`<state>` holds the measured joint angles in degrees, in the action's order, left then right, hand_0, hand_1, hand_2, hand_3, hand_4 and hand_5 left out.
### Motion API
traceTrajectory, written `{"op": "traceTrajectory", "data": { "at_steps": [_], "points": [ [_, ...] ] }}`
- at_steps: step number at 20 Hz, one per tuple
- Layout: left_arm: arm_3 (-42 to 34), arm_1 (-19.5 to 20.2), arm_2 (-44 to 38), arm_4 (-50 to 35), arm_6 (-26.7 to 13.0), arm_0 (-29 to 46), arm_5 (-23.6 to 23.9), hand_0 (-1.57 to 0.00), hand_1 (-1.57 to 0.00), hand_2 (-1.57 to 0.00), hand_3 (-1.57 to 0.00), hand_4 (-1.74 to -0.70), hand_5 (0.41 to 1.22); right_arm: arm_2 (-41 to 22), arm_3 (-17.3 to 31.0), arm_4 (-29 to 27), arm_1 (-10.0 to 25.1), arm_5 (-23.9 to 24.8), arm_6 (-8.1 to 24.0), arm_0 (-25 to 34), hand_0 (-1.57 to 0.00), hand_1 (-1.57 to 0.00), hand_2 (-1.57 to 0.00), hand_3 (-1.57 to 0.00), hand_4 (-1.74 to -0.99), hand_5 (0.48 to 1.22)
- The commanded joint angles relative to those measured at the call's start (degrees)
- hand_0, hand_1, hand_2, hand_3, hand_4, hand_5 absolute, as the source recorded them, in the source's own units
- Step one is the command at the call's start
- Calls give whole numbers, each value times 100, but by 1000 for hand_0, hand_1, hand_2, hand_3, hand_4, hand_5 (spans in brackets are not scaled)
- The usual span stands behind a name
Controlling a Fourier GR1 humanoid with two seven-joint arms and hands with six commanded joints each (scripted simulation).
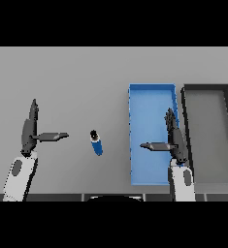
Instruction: Pick up the blue pipe and place it into the blue bin.
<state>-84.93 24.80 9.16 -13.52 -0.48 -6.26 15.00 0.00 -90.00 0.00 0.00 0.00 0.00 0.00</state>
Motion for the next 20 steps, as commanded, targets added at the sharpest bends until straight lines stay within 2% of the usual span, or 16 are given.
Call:
{"op": "traceTrajectory", "data": {
  "at_steps": [1, 6, 7, 8, 9, 13, 16, 18, 20],
  "points": [
    [1, 0, -5, -2, 25, -2, 1, 1, 1, 1, 1, -967, 594, -1, 1, 0, -3, 6, 1, 2, 1, 1, 1, 1, -1210, 594],
    [40, 0, -14, -7, 37, -63, -14, 1, 1, 1, 1, -967, 594, 4, 40, 30, -2, 30, -8, 38, 1, 1, 1, 1, -1210, 594],
    [-5, 429, 198, 34, 330, -22, -724, 1, 1, 1, 1, -967, 594, -200, -101, 463, 418, -103, -276, -11, 1, 1, 1, 1, -1210, 594],
    [15, 713, 300, 16, 489, 48, -1209, 1, 1, 1, 1, -969, 595, -431, -283, 817, 599, -154, -499, -164, 1, 1, 1, 1, -1206, 592],
    [66, 905, 329, 1, 592, 55, -1513, 1, 1, 1, 1, -970, 596, -534, -386, 999, 720, -192, -540, -230, 1, 1, 1, 1, -1198, 589],
    [130, 1116, 392, -28, 839, 67, -1961, 1, 1, 1, 1, -967, 598, -710, -502, 1275, 810, -207, -412, -299, 1, 1, 1, 1, -1191, 587],
    [-162, 1232, 555, -65, 1024, 161, -2288, 1, 1, 1, 1, -970, 586, -684, -573, 1247, 895, -263, -362, -295, 1, 1, 1, 1, -1181, 580],
    [-488, 1411, 694, -123, 993, 322, -2561, 1, 1, 1, 1, -984, 578, -694, -588, 1182, 846, -289, -294, -282, 1, 1, 1, 1, -1194, 579],
    [-858, 1484, 941, -23, 748, 493, -2648, 1, 1, 1, 1, -997, 548, -672, -695, 1118, 840, -296, -196, -234, 1, 1, 1, 1, -1209, 581]
  ]
}}
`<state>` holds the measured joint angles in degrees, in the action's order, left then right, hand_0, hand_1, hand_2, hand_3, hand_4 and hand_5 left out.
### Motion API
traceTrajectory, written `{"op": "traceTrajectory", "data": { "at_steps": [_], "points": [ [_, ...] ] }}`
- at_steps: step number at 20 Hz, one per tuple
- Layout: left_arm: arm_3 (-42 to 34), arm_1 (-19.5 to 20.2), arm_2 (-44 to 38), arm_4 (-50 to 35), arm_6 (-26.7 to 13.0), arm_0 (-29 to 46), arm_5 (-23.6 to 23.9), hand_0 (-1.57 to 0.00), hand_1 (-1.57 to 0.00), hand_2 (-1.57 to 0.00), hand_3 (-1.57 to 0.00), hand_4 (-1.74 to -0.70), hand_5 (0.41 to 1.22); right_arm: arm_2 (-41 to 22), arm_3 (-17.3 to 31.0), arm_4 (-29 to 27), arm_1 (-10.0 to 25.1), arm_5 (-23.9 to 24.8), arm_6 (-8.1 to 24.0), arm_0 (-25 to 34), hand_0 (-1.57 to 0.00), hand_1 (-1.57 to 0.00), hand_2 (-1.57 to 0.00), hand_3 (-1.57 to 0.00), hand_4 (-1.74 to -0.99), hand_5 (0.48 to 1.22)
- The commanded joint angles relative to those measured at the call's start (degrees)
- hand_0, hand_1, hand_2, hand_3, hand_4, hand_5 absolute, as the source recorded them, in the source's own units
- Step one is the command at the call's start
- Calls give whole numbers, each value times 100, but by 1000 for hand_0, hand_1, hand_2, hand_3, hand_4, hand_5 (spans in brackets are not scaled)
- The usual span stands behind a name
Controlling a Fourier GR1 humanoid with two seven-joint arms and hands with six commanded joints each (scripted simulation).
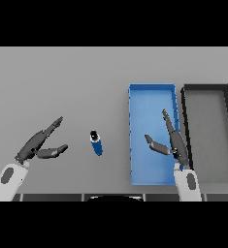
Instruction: Pick up the blue pipe and place it into the blue bin.
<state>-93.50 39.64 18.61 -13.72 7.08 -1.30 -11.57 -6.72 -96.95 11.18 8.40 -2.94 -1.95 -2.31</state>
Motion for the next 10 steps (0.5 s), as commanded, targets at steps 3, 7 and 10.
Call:
{"op": "traceTrajectory", "data": {
  "at_steps": [3, 7, 10],
  "points": [
    [-419, 23, 376, 112, -605, 39, -109, 1, 1, 1, 1, -1031, 496, 10, 33, -85, -33, -50, -10, -14, 1, 1, 1, 1, -1229, 576],
    [-448, -245, 875, 540, -705, -9, -207, 1, 1, 1, 1, -1084, 469, 8, 18, -2, 23, -27, -46, -49, 1, 1, 1, 1, -1213, 572],
    [-371, -488, 1033, 651, -616, -128, -210, 1, 1, 1, 1, -1123, 470, -17, 86, 25, -21, -14, 39, 4, 1, 1, 1, 1, -1210, 570]
  ]
}}
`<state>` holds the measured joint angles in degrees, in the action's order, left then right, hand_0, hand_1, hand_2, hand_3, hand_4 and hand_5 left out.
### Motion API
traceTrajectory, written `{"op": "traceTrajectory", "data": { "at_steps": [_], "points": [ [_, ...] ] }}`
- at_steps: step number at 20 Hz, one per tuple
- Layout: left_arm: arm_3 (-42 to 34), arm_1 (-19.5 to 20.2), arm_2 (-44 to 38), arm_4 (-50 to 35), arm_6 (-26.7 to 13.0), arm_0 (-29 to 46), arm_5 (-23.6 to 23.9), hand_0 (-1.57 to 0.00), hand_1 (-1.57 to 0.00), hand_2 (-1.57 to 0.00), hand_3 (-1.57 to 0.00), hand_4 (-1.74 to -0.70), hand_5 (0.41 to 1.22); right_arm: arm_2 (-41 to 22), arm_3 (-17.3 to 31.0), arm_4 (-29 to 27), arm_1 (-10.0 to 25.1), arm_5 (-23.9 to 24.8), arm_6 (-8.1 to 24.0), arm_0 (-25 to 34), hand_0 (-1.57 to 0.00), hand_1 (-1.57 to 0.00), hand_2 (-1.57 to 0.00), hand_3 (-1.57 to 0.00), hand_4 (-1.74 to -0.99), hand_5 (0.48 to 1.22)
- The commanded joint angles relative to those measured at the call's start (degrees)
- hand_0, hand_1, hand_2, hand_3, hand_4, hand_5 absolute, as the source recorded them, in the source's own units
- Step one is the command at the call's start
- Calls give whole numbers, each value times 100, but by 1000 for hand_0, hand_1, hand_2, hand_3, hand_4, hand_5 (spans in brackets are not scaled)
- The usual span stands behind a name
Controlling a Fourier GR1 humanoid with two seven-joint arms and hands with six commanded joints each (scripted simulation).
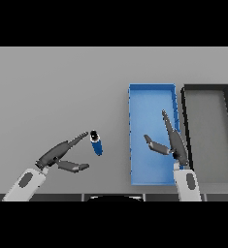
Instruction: Pick up the blue pipe and place it into the blue bin.
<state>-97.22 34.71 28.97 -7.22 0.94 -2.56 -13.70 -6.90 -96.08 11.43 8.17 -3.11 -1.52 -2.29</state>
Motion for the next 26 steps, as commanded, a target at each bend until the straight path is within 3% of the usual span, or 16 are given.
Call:
{"op": "traceTrajectory", "data": {
  "at_steps": [1, 9, 15, 18, 20, 21, 22, 24, 26],
  "points": [
    [87, -161, 84, 83, 53, -63, 29, 1, 1, 1, 1, -1141, 479, 43, 7, -51, 29, -24, -30, -1, 1, 1, 1, 1, -1209, 567],
    [1083, -1276, 292, 362, 49, -559, 355, 1, 1, 1, 1, -1130, 493, 28, -125, -130, -6, -77, -79, -137, 1, 1, 1, 1, -1203, 551],
    [1765, -1736, 333, 621, 479, -780, 554, 1, 1, -23, 0, -1098, 517, 40, -16, -78, -3, -43, -86, -129, 1, 1, 1, 1, -1195, 548],
    [1849, -1947, 216, 240, 583, -832, 375, 1, -44, -166, -108, -1176, 601, 57, -55, -74, 29, -39, -161, -178, 1, 1, 1, 1, -1186, 554],
    [1933, -2087, 171, 41, 607, -796, 289, -39, -248, -417, -345, -1268, 675, 72, -64, -123, 11, -52, -178, -222, 1, 1, 1, 1, -1196, 560],
    [1903, -2154, 155, -46, 599, -782, 283, -179, -411, -578, -590, -1301, 784, 101, -59, -151, 31, -60, -143, -192, 1, 1, 1, 1, -1192, 560],
    [1894, -2244, 160, -83, 565, -747, 333, -418, -642, -777, -777, -1383, 872, 78, 30, -96, 15, -40, -129, -137, 1, 1, 1, 1, -1191, 561],
    [1889, -2340, 206, 43, 622, -759, 409, -833, -976, -1063, -1015, -1505, 997, 76, 39, -66, 1, -7, -184, -144, 1, 1, 1, 1, -1184, 562],
    [1841, -2325, 235, -1, 634, -755, 371, -1099, -1190, -1246, -1196, -1588, 1078, 30, -62, 7, -19, 47, -151, -126, 1, 1, 1, 1, -1179, 561]
  ]
}}
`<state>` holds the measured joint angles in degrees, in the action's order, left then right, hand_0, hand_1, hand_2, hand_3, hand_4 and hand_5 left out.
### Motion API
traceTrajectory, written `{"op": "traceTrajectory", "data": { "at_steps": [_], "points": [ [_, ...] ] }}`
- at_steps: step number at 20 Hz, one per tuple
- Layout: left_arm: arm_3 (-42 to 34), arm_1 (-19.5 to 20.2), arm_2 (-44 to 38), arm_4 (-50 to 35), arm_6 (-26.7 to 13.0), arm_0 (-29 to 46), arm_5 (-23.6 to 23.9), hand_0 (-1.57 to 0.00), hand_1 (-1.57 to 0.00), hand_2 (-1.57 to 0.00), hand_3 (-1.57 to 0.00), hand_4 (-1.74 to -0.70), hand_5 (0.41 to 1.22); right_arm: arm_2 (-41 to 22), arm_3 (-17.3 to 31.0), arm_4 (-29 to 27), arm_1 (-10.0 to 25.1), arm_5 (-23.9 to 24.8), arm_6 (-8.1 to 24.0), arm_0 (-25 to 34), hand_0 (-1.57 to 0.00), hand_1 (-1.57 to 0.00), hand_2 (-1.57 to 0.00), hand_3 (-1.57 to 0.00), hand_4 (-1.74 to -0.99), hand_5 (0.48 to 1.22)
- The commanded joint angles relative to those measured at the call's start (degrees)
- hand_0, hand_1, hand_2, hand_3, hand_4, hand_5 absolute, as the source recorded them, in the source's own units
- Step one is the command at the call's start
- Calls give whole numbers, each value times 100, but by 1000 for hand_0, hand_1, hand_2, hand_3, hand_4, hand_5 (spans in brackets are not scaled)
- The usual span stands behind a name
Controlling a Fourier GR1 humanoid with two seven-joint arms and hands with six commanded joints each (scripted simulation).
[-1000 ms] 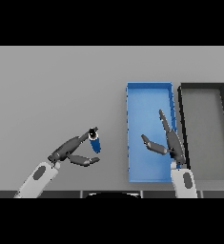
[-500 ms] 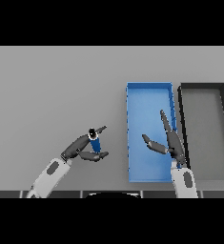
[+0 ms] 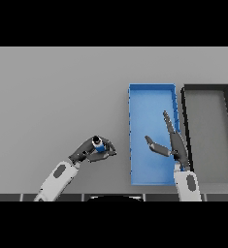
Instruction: Pick up the blue pipe and place it into the blue bin.
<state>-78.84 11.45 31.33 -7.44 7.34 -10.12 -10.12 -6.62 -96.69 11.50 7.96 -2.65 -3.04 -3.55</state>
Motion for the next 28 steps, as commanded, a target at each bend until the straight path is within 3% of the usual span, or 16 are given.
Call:
{"op": "traceTrajectory", "data": {
  "at_steps": [1, 5, 11, 17, 19, 21, 25, 28],
  "points": [
    [-68, 40, 43, 16, -43, 31, 2, -1193, -1266, -1311, -1258, -1617, 1106, 23, 7, -12, 17, 1, -53, -62, 1, 1, 1, 1, -1178, 561],
    [-82, -13, 216, 337, 165, 63, 206, -1416, -1446, -1464, -1443, -1525, 1174, -15, 34, -2, -4, -27, 28, -21, 1, 1, 1, 1, -1174, 558],
    [-600, -204, 74, 257, 578, -34, 219, -1530, -1538, -1543, -1537, -1482, 1209, 82, 81, -63, 127, -91, 22, 8, 1, 1, 1, 1, -1151, 550],
    [-1033, -339, 78, 371, 181, -225, 182, -1560, -1562, -1564, -1562, -1473, 1218, 18, 93, 94, 99, -7, 44, 16, 1, 1, 1, 1, -1128, 564],
    [-1167, -377, 47, 304, -112, -335, 108, -1564, -1566, -1566, -1565, -1473, 1219, 57, 69, 26, 139, -58, 50, -6, 1, 1, 1, 1, -1124, 569],
    [-1180, -420, 50, 331, -227, -359, 40, -1567, -1567, -1568, -1567, -1473, 1220, 81, 35, 0, 184, -85, -81, -122, 1, 1, 1, 1, -1124, 574],
    [-1173, -461, -25, 373, -248, -324, -64, -1569, -1570, -1570, -1570, -1473, 1220, -111, -489, 406, -244, 491, -180, -917, 1, 1, 1, 1, -1121, 578],
    [-1207, -495, -18, 417, -202, -254, -162, -1570, -1570, -1570, -1570, -1474, 1220, -343, -856, 852, -726, 1038, -35, -1488, 1, 1, 1, 1, -1157, 578]
  ]
}}
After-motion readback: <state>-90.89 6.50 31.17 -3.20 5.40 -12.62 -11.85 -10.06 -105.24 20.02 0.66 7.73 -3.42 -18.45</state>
